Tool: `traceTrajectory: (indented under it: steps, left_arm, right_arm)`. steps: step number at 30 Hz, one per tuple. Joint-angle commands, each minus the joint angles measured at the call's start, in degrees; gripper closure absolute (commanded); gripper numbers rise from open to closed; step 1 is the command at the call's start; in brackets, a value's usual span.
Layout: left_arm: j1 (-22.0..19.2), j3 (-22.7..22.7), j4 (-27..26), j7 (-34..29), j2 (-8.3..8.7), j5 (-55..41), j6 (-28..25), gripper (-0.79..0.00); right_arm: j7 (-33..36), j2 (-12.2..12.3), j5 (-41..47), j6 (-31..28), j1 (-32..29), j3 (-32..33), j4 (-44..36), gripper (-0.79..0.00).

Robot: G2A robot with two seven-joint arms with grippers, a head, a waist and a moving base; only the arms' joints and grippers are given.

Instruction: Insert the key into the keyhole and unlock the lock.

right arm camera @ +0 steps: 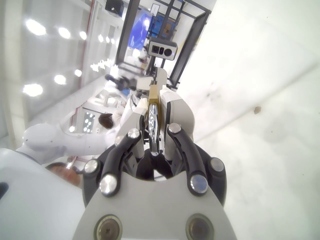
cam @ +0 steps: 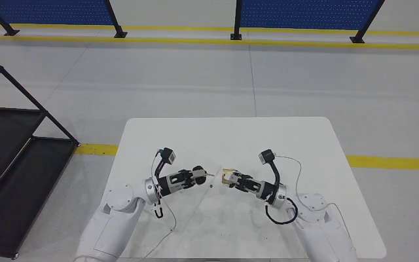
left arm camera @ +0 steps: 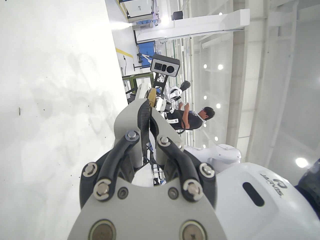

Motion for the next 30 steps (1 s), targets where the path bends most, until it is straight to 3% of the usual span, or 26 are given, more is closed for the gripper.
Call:
traceTrajectory:
  steps: [1,30]
  left_arm:
    - [0.0,0.15,0.21,0.2,0.05,-0.43,-0.05,0.0]
    - [-0.4,3.04,0.32,3.7,0.84,-0.01,-1.07,0.0]
  right_arm:
    - [-0.3,0.04,0.43,0.66,0.02,-0.23,-0.05,0.0]
    - [-2.96,0.51,4.46,3.38,1.38,-3.57,1.61,0.0]
